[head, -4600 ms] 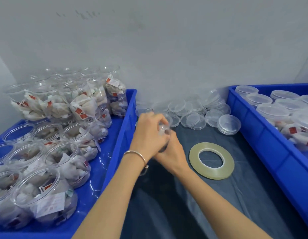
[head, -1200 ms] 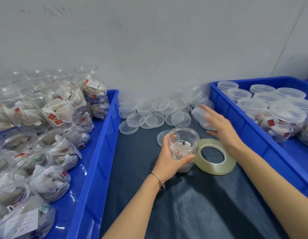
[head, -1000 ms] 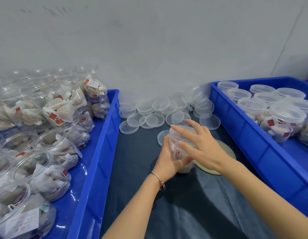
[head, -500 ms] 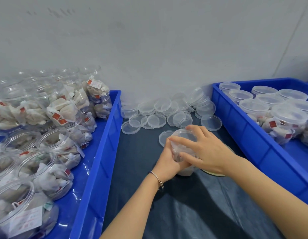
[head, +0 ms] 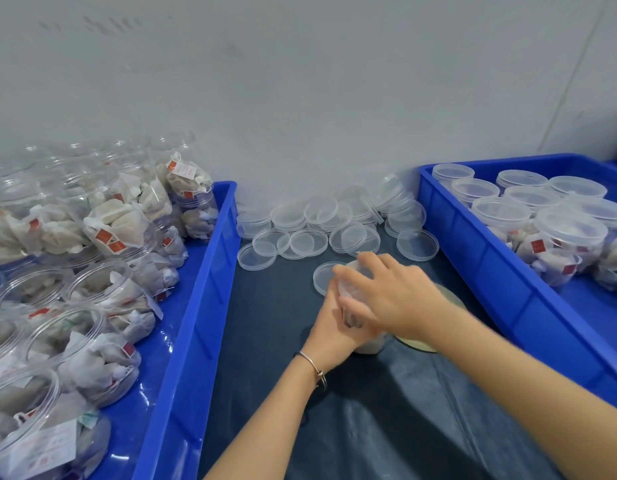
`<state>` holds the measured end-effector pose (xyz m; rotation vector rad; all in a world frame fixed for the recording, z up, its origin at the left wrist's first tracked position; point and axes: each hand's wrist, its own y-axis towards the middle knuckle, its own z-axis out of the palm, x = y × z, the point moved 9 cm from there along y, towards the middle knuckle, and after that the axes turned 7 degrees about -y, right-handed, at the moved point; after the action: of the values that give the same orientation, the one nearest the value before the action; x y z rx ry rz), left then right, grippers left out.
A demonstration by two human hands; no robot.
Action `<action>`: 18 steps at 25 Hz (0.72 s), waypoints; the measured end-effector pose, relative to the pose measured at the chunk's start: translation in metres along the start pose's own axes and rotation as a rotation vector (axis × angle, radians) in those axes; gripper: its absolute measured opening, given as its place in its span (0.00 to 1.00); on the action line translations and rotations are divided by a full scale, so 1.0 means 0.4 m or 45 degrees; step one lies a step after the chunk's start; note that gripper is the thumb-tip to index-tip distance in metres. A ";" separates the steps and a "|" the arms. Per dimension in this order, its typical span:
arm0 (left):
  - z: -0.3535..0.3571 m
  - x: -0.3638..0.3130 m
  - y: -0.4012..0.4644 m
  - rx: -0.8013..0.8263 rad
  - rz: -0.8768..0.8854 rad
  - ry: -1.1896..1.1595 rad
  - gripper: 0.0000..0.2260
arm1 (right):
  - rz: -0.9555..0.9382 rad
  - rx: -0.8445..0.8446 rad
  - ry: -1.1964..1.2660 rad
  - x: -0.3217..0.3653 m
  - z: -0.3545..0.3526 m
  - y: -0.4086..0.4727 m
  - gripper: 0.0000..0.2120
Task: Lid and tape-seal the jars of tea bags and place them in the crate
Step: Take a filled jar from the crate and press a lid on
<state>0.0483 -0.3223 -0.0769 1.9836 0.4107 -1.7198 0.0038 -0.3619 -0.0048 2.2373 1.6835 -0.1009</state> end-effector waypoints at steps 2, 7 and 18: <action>-0.006 -0.002 -0.004 -0.046 0.030 0.077 0.30 | 0.102 -0.017 -0.163 0.027 -0.022 -0.003 0.28; 0.000 -0.030 -0.023 0.009 0.119 0.254 0.24 | -0.298 0.091 0.246 -0.002 0.009 0.000 0.24; -0.037 -0.022 -0.068 -0.309 0.030 -0.046 0.37 | 0.554 -0.204 1.119 -0.190 0.136 -0.122 0.26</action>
<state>0.0453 -0.2909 -0.0712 1.7754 0.5536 -1.6056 -0.0567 -0.4368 -0.0473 2.6239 1.3812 1.2240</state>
